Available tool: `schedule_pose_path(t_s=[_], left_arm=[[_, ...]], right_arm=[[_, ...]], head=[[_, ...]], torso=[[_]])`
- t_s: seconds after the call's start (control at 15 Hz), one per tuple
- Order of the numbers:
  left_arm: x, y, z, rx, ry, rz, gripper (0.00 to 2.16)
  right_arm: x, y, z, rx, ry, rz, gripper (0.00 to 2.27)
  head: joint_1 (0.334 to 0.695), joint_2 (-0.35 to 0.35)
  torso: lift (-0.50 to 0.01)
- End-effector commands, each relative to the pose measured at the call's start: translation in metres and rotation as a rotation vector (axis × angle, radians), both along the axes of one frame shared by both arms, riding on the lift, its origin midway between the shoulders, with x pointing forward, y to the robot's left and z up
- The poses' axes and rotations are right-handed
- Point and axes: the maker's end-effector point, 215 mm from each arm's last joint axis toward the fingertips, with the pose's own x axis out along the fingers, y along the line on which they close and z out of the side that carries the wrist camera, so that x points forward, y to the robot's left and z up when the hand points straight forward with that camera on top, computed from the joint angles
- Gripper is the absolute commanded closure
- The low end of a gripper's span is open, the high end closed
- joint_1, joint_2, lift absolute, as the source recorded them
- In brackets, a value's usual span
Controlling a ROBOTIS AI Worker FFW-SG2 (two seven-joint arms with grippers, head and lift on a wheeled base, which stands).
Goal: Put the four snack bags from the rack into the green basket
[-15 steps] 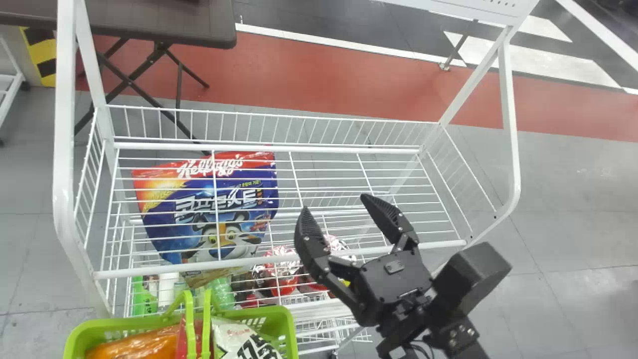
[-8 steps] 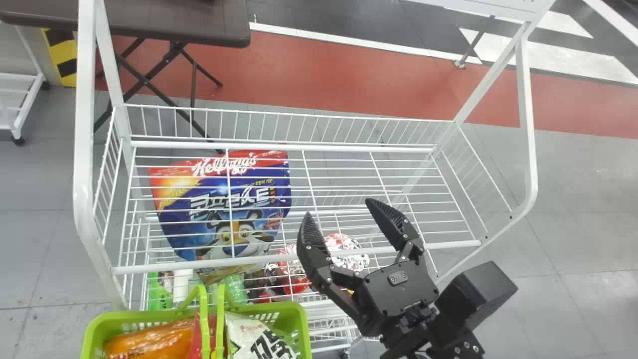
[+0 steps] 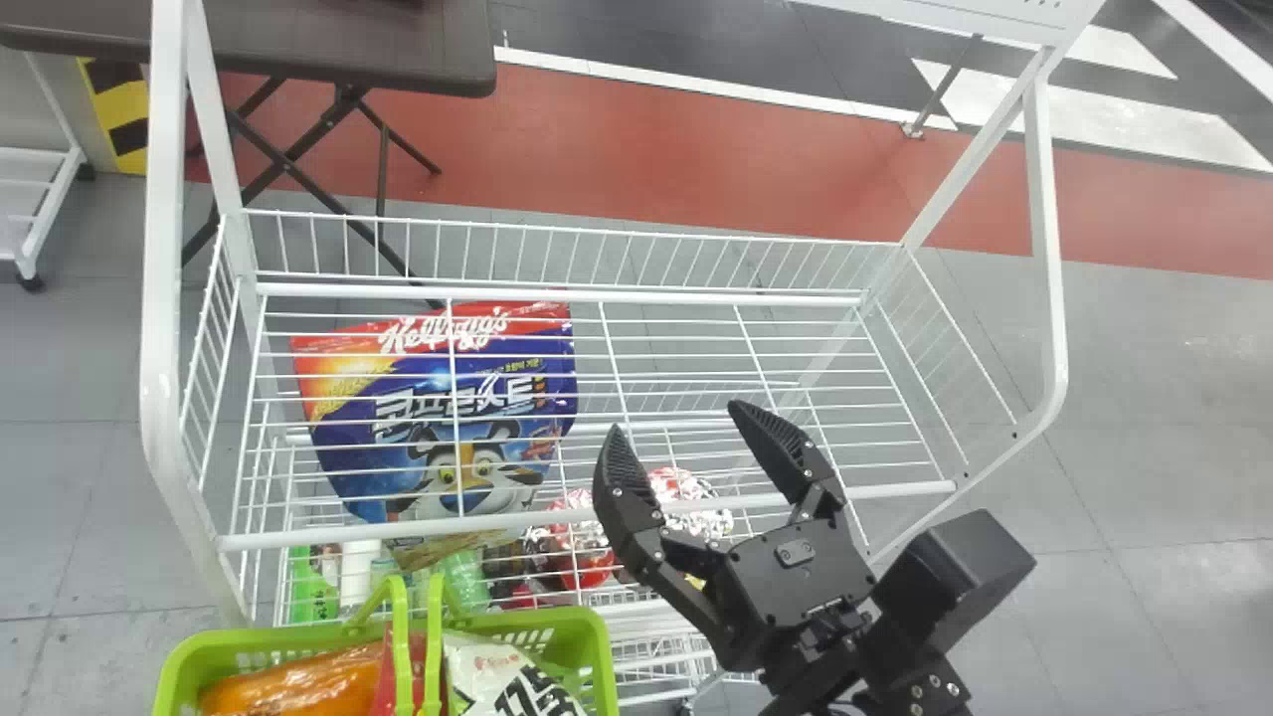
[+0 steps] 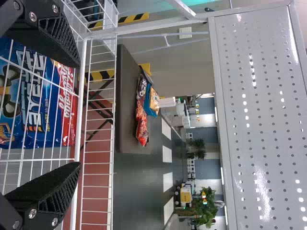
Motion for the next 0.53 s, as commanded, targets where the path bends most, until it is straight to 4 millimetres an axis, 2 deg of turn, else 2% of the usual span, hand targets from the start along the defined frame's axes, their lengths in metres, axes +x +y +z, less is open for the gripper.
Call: schedule_pose_path(t_s=[0.0,0.47], left_arm=[[-0.0009,0.0,0.0003,0.0,0.0,0.0,1.65],[-0.0028,-0.0003,0.0024,-0.001,-0.001,-0.002,1.65]], right_arm=[[-0.0001,-0.0026,-0.0005,0.0,0.003,-0.004,0.08],[-0.0031,-0.004,0.0015,0.001,0.005,-0.006,0.08]], head=[[0.695,-0.309],[0.695,-0.321]], torso=[[-0.008],[-0.008]])
